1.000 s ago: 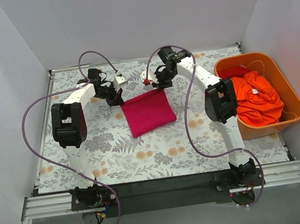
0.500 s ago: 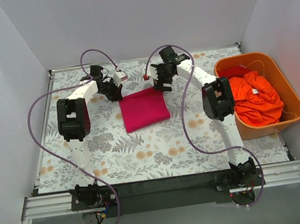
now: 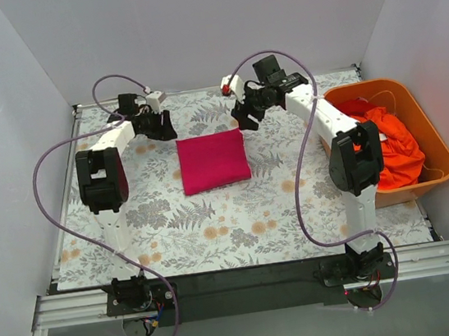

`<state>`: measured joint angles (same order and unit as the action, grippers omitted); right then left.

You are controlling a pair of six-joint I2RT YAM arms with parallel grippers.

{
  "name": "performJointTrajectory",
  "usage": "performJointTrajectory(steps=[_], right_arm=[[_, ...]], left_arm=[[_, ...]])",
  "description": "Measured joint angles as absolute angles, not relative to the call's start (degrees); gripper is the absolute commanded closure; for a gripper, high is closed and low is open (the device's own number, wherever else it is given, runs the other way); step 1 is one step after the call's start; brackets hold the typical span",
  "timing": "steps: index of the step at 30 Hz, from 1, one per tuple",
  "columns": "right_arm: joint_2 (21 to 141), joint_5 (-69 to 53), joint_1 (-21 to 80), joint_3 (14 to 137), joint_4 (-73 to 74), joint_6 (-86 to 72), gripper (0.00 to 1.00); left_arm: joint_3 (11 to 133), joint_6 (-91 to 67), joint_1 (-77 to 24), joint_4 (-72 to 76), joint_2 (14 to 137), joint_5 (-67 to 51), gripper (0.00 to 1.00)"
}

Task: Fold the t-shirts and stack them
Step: Fold the tshirt

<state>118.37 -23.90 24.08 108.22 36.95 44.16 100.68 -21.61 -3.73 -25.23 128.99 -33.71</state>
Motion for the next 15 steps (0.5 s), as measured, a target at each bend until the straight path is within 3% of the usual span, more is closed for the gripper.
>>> performJointTrajectory(steps=[9, 15], right_arm=[[116.0, -47.6, 23.3, 105.7, 34.9, 21.6, 0.51], [121.3, -57.8, 24.5, 101.2, 33.4, 9.0, 0.53]], left_arm=[[80.2, -45.8, -5.8, -16.6, 110.1, -50.5, 0.51], [63.7, -63.2, -17.0, -5.4, 103.3, -58.2, 0.51]])
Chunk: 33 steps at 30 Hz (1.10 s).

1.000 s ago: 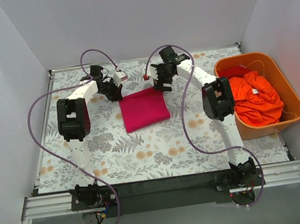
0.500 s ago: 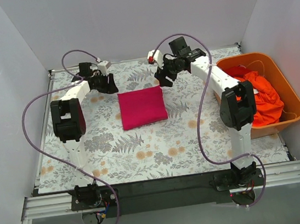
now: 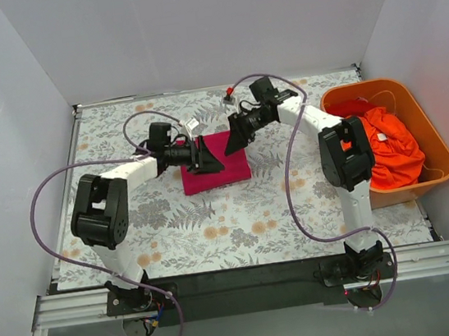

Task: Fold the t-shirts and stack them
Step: Fold the tshirt

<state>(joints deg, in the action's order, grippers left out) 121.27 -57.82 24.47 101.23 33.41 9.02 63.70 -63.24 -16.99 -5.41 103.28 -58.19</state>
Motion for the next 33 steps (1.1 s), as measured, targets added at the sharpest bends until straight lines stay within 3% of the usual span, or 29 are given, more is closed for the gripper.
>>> performJointTrajectory(steps=[10, 22, 27, 33], right_arm=[[131.2, -59.9, 25.0, 89.7, 30.0, 2.0, 0.54], [125.2, -55.6, 21.5, 83.9, 30.7, 4.6, 0.51], [120.3, -49.0, 21.3, 87.6, 33.0, 6.6, 0.42], [115.7, -32.2, 23.1, 97.0, 31.1, 8.4, 0.29]], left_arm=[[57.0, -76.7, -13.2, 3.6, 116.9, -60.4, 0.50], [51.5, -76.5, -7.1, 4.0, 112.3, -64.8, 0.51], [55.4, -72.6, -6.5, -2.9, 105.2, -63.1, 0.51], [62.0, -67.1, -8.0, -8.6, 94.8, -45.4, 0.43]])
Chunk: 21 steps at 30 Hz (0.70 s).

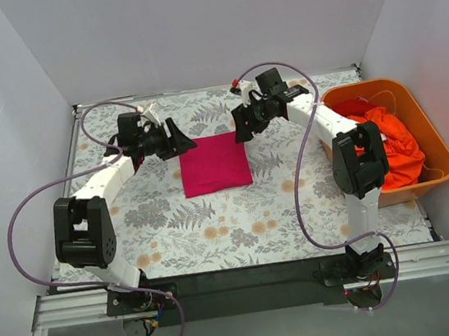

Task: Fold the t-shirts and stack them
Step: Fold the tshirt, then neatly place the folded tshirt to the corner

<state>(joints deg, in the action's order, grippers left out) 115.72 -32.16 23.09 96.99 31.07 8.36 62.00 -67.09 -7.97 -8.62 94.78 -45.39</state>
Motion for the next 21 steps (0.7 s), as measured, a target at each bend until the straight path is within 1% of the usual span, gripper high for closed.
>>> performJointTrajectory(steps=[1, 2, 3, 5, 9, 13, 16, 19, 21], right_arm=[[114.9, -29.5, 23.8, 97.2, 30.7, 8.7, 0.28], [114.3, -27.3, 24.4, 97.2, 30.6, 8.9, 0.25], [113.9, -25.3, 24.9, 97.2, 30.7, 8.8, 0.24], [113.7, -21.8, 26.0, 97.2, 30.7, 9.0, 0.21], [113.2, -16.9, 25.0, 96.7, 31.5, 9.5, 0.19], [110.0, -13.6, 21.3, 94.6, 32.1, 11.0, 0.18], [106.6, -11.8, 18.7, 92.6, 32.8, 11.6, 0.17], [103.7, -10.5, 17.2, 91.2, 32.9, 12.1, 0.16], [101.9, -10.1, 16.9, 90.0, 32.9, 12.5, 0.16]], left_arm=[[63.2, -65.8, -9.0, -9.6, 93.8, -40.9, 0.41], [64.3, -64.5, -10.4, -10.4, 93.2, -36.8, 0.36], [65.1, -62.9, -12.4, -11.0, 92.8, -32.7, 0.26], [66.6, -60.6, -17.5, -12.2, 93.0, -24.8, 0.21], [70.0, -58.4, -27.9, -15.0, 96.3, -9.9, 0.19], [73.8, -57.8, -34.9, -16.7, 103.1, 1.3, 0.18], [76.2, -57.9, -37.4, -18.0, 109.0, 6.4, 0.17], [77.7, -57.8, -37.3, -19.4, 115.1, 9.8, 0.17], [78.6, -58.1, -36.3, -19.8, 115.3, 10.1, 0.17]])
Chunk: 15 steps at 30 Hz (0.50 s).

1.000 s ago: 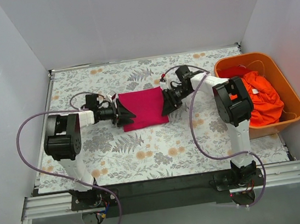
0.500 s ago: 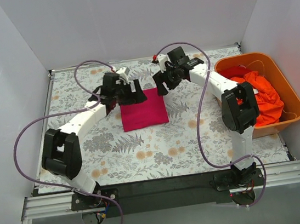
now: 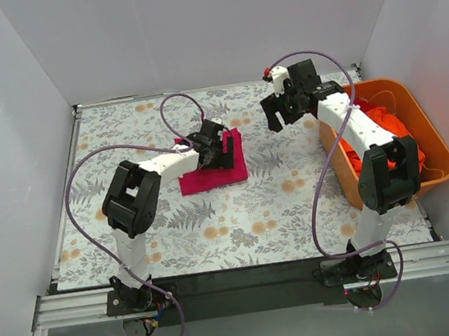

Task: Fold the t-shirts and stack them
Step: Neatly place the folded tshirt to the corner

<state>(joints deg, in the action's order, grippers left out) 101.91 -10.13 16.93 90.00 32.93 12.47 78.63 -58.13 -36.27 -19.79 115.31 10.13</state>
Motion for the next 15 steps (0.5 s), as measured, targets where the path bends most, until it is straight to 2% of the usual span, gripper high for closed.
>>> performJointTrajectory(steps=[8, 15], right_arm=[[98.7, -9.7, 16.5, 86.4, 33.2, 14.1, 0.15], [98.4, -9.8, 16.1, 85.2, 33.4, 15.5, 0.15]], left_arm=[[74.8, -48.8, -22.6, -20.6, 112.9, 6.8, 0.17], [74.2, -31.8, -2.8, -21.8, 112.3, -1.0, 0.18]])
